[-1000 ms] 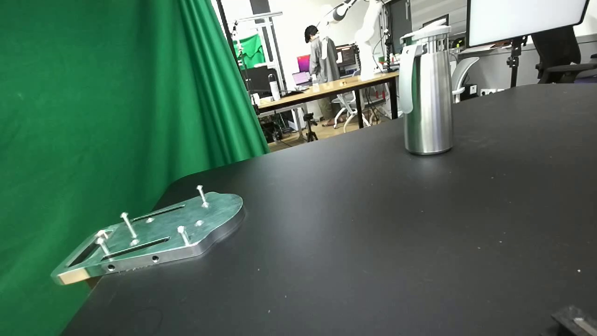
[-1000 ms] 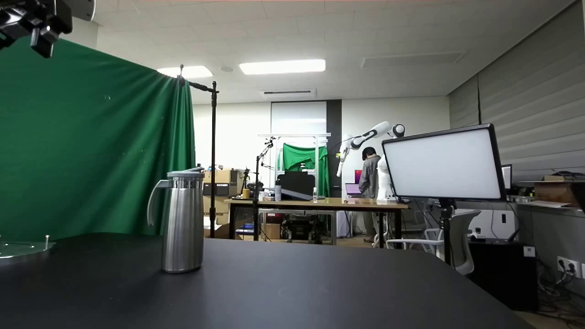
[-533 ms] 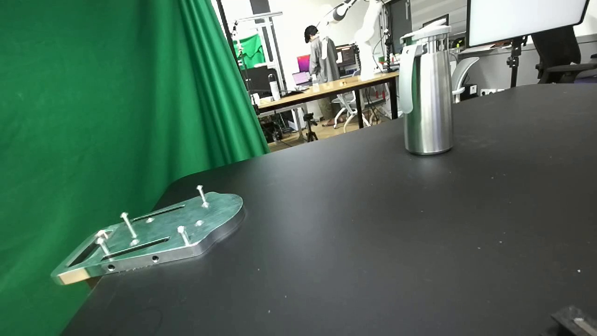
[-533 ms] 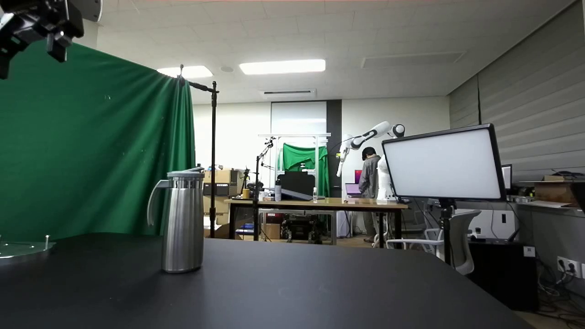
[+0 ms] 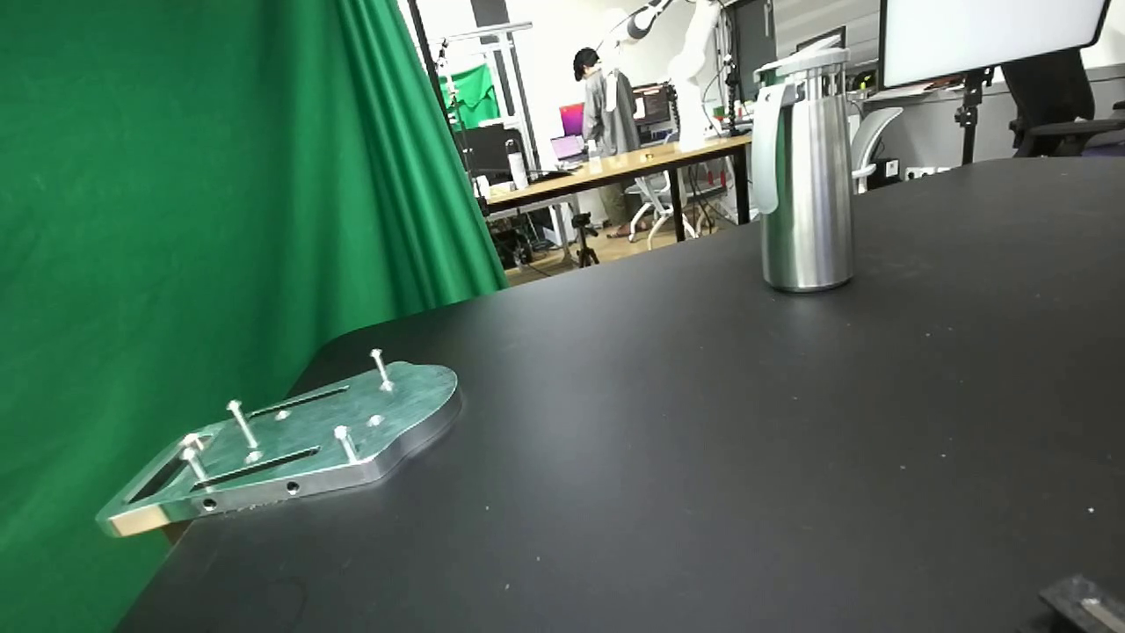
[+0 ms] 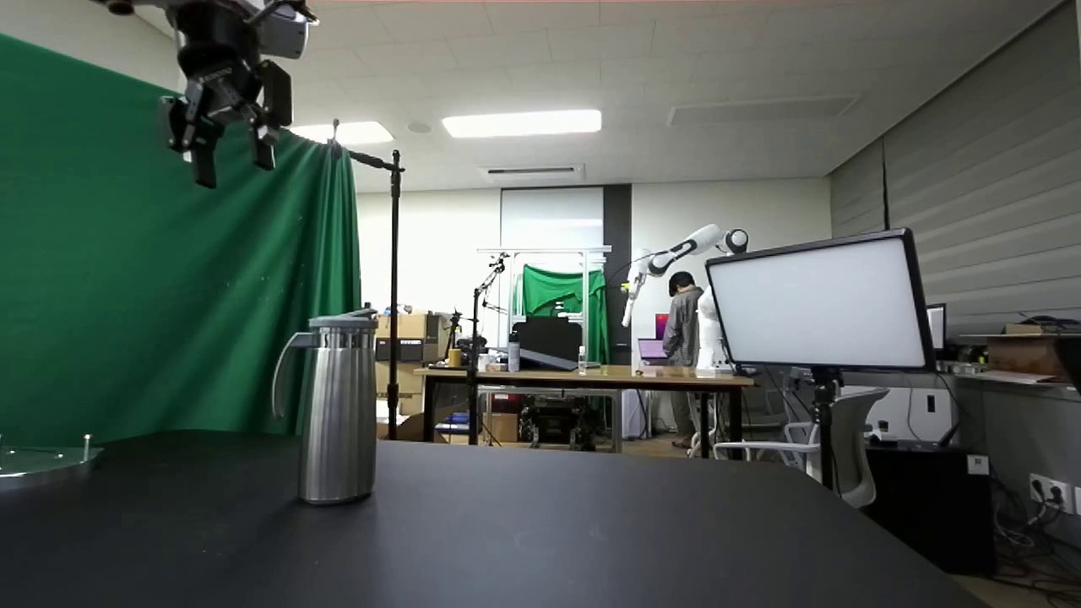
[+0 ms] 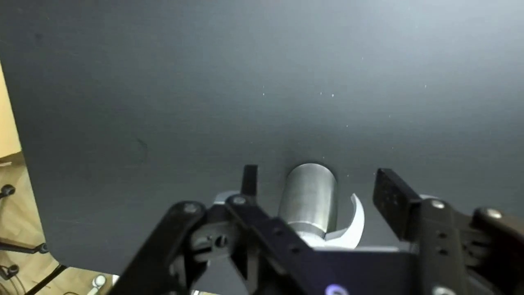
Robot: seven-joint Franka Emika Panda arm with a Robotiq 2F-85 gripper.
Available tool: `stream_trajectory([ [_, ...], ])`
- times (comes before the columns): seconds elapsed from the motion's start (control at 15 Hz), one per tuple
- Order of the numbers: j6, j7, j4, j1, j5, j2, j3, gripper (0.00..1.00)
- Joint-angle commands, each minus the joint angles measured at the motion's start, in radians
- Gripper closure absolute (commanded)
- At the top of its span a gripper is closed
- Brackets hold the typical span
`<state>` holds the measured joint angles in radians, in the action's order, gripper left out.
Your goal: Close the opening on the lid of the silver bottle on the table.
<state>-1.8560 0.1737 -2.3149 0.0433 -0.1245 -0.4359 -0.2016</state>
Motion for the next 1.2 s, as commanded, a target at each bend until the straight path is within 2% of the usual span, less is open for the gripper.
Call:
stream_trajectory([
  [0.0,-0.007,0.014,0.147,-0.018,-0.011,0.151,0.041,0.55],
  [0.4,0.018,0.012,0.358,-0.024,0.012,0.343,0.091,0.97],
  [0.67,0.089,-0.037,0.451,-0.017,0.038,0.421,0.114,1.00],
  [0.73,0.107,-0.049,0.444,-0.014,0.045,0.421,0.115,1.00],
  [0.8,0.051,-0.032,0.400,-0.013,0.029,0.397,0.116,0.99],
  [1.13,0.076,-0.042,0.415,-0.009,0.033,0.415,0.117,0.99],
])
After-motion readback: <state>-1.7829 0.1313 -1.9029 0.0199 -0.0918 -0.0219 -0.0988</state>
